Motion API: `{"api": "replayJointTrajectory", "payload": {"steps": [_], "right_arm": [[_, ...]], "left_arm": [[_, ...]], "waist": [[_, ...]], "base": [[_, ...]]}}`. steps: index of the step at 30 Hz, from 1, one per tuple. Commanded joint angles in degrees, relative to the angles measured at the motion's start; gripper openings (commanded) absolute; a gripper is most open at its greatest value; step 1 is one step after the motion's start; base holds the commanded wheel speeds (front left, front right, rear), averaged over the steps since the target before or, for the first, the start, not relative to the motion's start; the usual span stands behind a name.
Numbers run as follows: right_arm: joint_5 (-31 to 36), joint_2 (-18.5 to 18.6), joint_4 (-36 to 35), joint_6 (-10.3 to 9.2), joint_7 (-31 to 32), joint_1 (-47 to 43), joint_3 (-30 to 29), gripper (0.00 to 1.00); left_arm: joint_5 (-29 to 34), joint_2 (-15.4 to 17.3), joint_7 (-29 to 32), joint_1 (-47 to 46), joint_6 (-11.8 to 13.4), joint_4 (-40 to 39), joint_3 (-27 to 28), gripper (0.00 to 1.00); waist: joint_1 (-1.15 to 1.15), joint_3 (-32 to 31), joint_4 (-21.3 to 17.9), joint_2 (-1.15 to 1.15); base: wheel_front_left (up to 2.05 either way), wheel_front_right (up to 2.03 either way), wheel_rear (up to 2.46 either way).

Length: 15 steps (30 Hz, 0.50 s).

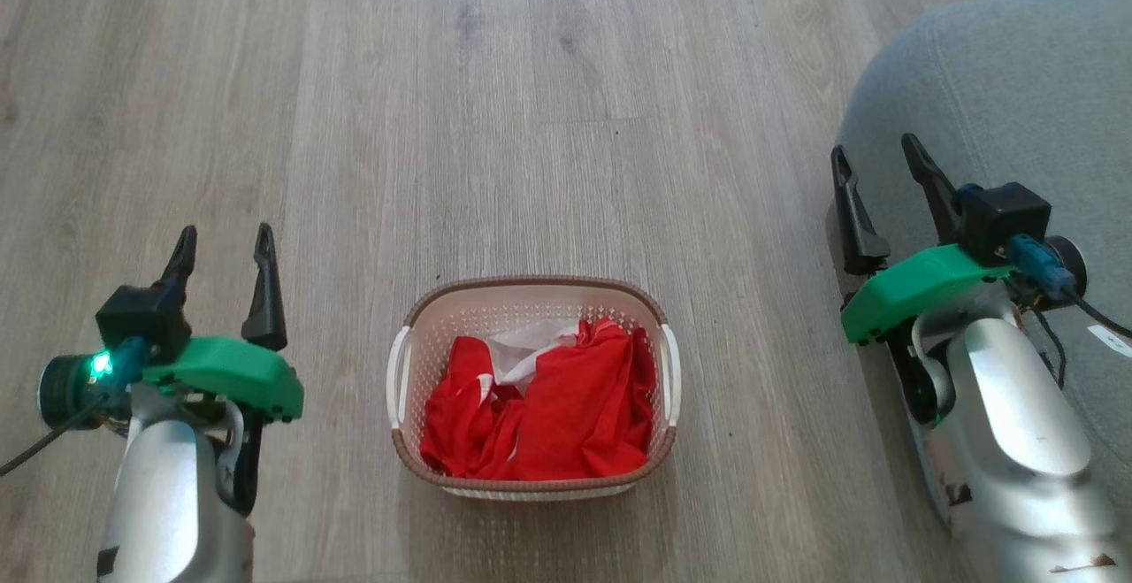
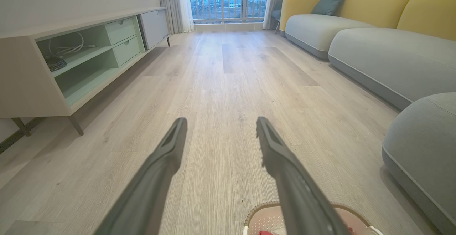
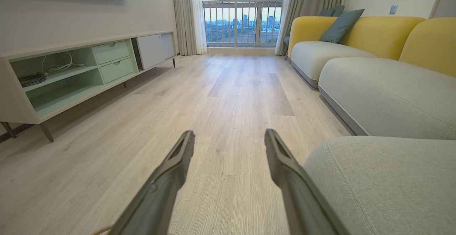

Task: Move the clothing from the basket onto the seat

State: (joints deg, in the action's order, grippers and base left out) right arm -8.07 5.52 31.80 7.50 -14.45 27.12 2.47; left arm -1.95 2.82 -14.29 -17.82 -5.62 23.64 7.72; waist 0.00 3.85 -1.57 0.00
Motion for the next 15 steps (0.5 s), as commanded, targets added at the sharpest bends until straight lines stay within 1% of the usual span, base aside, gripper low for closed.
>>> {"api": "replayJointTrajectory", "payload": {"steps": [1, 5, 9, 12, 13, 15], "right_arm": [[0.32, -0.68, -2.21, -0.01, -0.55, 1.81, 0.99, 1.00], [0.65, -0.94, -3.36, -0.01, -0.55, 2.45, 0.87, 1.00], [1.07, -1.13, -5.74, -0.01, -0.55, 4.12, 0.43, 1.00], [1.43, -1.28, -7.69, -0.01, -0.55, 5.61, 0.04, 1.00], [1.43, -1.28, -7.69, -0.01, -0.55, 5.61, 0.04, 1.00], [1.72, -1.43, -8.88, -0.01, -0.55, 6.77, -0.12, 1.00]], "left_arm": [[0.53, 0.89, -0.71, -2.43, -0.13, -1.62, 1.87, 1.00], [0.63, 0.83, -0.71, -2.70, -0.46, -1.64, 1.07, 1.00], [-0.79, 0.60, -0.71, -3.86, -1.02, -2.57, 0.09, 1.00], [-1.33, 0.40, -0.71, -4.58, -1.34, -2.73, -1.73, 1.00], [-1.33, 0.40, -0.71, -4.58, -1.34, -2.73, -1.73, 1.00], [-2.58, 0.27, -0.71, -5.18, -1.47, -2.96, -2.11, 1.00]], "waist": [[0.00, 0.41, 0.00, 0.00], [0.00, 2.20, -0.13, 0.00], [0.00, 6.19, -0.27, 0.00], [0.00, 9.68, -0.55, 0.00], [0.00, 9.68, -0.55, 0.00], [0.00, 12.31, -0.89, 0.00]], "base": [[0.00, 0.00, 0.00], [0.00, 0.00, 0.00], [0.00, 0.00, 0.00], [0.00, 0.00, 0.00], [0.00, 0.00, 0.00], [0.00, 0.00, 0.00]]}}
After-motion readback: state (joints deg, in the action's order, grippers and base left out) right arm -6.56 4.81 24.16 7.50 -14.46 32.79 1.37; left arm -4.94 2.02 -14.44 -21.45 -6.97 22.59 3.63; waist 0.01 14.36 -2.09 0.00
